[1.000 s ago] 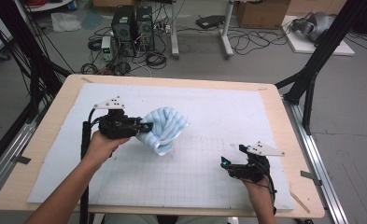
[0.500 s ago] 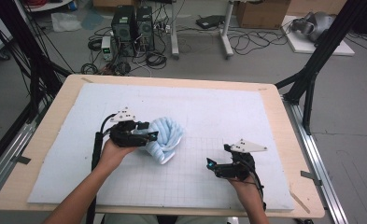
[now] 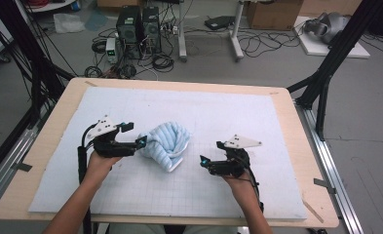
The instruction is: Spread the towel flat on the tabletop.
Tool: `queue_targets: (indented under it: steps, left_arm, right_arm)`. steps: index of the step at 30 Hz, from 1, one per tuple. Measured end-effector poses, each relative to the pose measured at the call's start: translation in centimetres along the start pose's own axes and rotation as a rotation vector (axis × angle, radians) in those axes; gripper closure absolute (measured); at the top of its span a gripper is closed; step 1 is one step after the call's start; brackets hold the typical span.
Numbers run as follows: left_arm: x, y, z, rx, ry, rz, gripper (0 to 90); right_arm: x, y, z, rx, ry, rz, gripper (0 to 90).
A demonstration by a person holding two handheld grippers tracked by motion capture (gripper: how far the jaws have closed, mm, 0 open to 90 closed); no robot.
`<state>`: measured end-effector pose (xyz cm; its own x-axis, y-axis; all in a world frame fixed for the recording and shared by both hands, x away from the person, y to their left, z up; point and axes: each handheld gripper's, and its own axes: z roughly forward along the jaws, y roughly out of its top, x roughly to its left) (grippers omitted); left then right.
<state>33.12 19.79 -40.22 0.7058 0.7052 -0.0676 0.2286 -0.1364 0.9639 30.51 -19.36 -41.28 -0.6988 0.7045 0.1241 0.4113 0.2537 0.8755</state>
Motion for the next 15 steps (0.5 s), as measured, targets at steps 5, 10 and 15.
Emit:
queue_targets:
  steps: [5, 10, 15]
  left_arm:
    - [0.3, -0.4, -1.1, -0.050, -0.004, -0.026, 22.3]
    - [0.6, -0.4, -1.4, -0.044, 0.006, -0.085, 20.3]
    - [0.9, -0.5, -1.3, -0.037, -0.009, -0.114, 19.6]
  right_arm:
    - [0.6, 1.1, 1.9, -0.001, 0.007, -0.034, 15.2]
    - [0.5, 1.4, 3.7, 0.029, 0.025, -0.025, 16.2]
    - [0.1, 2.7, 6.3, 0.052, 0.039, -0.009, 21.0]
